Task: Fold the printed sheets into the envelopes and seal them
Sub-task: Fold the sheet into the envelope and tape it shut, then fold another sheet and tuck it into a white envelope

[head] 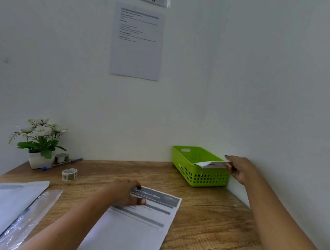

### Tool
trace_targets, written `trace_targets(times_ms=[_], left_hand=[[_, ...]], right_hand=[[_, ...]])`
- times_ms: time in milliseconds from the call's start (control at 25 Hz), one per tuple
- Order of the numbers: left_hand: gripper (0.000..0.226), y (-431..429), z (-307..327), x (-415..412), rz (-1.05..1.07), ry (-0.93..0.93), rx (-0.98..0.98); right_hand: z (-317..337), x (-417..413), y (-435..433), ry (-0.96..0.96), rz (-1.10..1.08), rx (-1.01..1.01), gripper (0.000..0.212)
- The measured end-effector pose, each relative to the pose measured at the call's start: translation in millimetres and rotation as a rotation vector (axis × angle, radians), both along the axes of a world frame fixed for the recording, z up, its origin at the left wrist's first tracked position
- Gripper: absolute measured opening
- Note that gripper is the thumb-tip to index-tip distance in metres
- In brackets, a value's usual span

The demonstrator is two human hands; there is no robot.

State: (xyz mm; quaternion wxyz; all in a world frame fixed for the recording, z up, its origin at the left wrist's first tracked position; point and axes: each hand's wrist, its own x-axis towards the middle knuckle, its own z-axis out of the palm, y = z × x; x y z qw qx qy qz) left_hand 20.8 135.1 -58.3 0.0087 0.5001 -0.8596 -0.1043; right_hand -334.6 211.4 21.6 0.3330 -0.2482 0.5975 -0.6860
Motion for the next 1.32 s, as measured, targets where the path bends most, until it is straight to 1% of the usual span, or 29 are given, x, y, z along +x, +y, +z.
trace_targets(times_ms=[40,80,120,160,200,240,320,360,440,520,560,600,640,680,720,760,800,880,960,1000,1120,1160,1240,1320], left_hand=[[0.085,-2,-1,3,0.06,-0.014,-0.024],[0.081,-6,-2,6,0.122,-0.019,-0.056],[0.08,-9,-4,11,0.186,-0.019,-0.085],[0.081,-11,-5,16,0.244,-0.02,-0.109],[0.082,-14,-6,21,0.292,-0.025,-0.12],[0.083,-17,-7,25,0.328,-0.028,-0.131],[0.081,-20,-8,31,0.367,-0.021,-0.17],[0.078,-20,-10,32,0.373,-0.007,-0.199],[0.069,-23,-12,35,0.368,0.054,-0.249],[0.056,-30,-10,37,0.363,0.127,-0.262],[0.048,-34,-7,39,0.363,0.183,-0.254],[0.04,-38,-4,40,0.374,0.26,-0.241],[0.035,-42,0,42,0.395,0.348,-0.223],[0.033,-43,2,45,0.427,0.447,-0.189],[0.032,-43,5,49,0.458,0.555,-0.142],[0.032,-43,7,53,0.485,0.672,-0.086],[0.032,-43,8,58,0.507,0.785,-0.026],[0.032,-42,8,65,0.535,0.981,0.082],[0.032,-41,9,69,0.548,1.133,0.127],[0.032,-42,9,69,0.541,1.197,0.128],[0.031,-41,11,63,0.5,1.312,0.078],[0.031,-39,11,60,0.491,1.343,0.059],[0.03,-33,13,57,0.501,1.423,0.024],[0.029,-25,16,58,0.522,1.528,0.007]], right_hand=[[1,1,-3,-0.023,-0.015,-0.066,0.008],[0,2,-7,0.01,-0.026,-0.109,0.017],[-4,3,-12,0.122,-0.054,-0.097,0.033],[-8,6,-15,0.327,-0.131,-0.042,0.044],[-13,8,-19,0.543,-0.219,0.0,0.047],[-17,14,-21,0.7,-0.278,0.017,0.044],[-24,26,-25,0.862,-0.304,0.054,0.035],[-27,31,-28,0.953,-0.329,0.119,0.031],[-28,37,-33,1.203,-0.428,0.299,0.023],[-19,47,-35,1.364,-0.531,0.35,0.017],[-11,58,-34,1.406,-0.581,0.316,0.018],[-1,72,-34,1.445,-0.613,0.241,0.018],[8,90,-35,1.48,-0.603,0.139,0.017],[13,111,-40,1.509,-0.532,0.038,0.018],[13,132,-47,1.522,-0.408,-0.036,0.019],[9,150,-57,1.515,-0.26,-0.063,0.02],[2,165,-69,1.483,-0.101,-0.032,0.02],[-21,176,-92,1.352,0.165,0.122,0.022],[-41,171,-101,1.218,0.296,0.253,0.033],[-48,165,-100,1.129,0.342,0.271,0.041],[-57,157,-88,0.719,0.558,0.172,0.055],[-56,158,-84,0.623,0.647,0.145,0.061],[-53,164,-80,0.551,0.729,0.06,0.077],[-50,172,-77,0.564,0.715,-0.071,0.091]])
